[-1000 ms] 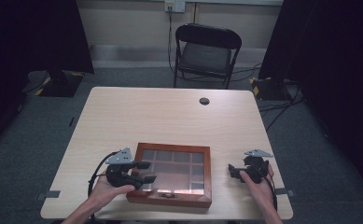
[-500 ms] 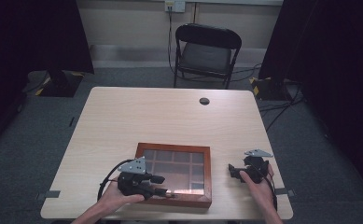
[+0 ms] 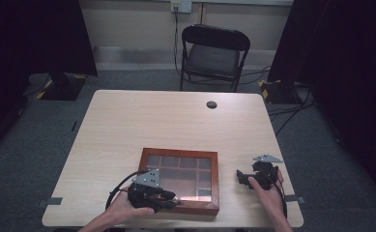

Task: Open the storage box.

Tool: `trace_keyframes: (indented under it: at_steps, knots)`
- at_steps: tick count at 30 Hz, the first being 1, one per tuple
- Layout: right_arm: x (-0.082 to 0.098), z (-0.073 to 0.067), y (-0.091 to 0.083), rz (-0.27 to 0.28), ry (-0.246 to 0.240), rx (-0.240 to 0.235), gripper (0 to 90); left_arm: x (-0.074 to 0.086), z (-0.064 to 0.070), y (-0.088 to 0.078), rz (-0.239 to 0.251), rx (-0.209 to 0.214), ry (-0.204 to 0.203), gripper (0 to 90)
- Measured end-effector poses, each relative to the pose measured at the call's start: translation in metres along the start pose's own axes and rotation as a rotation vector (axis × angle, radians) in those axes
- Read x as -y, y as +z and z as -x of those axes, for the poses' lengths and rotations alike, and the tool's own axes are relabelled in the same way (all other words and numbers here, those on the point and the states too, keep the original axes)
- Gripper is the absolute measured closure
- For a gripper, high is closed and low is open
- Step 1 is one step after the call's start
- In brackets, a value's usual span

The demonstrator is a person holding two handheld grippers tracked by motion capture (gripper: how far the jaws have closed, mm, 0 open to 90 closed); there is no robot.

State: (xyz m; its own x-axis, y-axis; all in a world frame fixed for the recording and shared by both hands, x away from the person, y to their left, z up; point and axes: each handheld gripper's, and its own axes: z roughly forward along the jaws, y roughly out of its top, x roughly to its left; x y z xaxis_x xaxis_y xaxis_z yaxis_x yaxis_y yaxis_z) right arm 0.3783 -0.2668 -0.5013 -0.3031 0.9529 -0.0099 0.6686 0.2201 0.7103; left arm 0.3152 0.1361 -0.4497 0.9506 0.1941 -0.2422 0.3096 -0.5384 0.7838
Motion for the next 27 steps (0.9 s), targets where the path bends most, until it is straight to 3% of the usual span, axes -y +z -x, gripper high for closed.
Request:
trace_keyframes:
  at_steps: [12,27]
  knots:
    - [0.0,-0.0001,0.0,0.0,0.001,0.001,0.0,-0.0028,0.0012,0.0015,-0.005,-0.03,0.009,69.3]
    - [0.0,0.0,-0.0001,-0.001,-0.007,-0.006,0.0,-0.0059,-0.0014,0.0006,-0.023,-0.007,0.008,72.3]
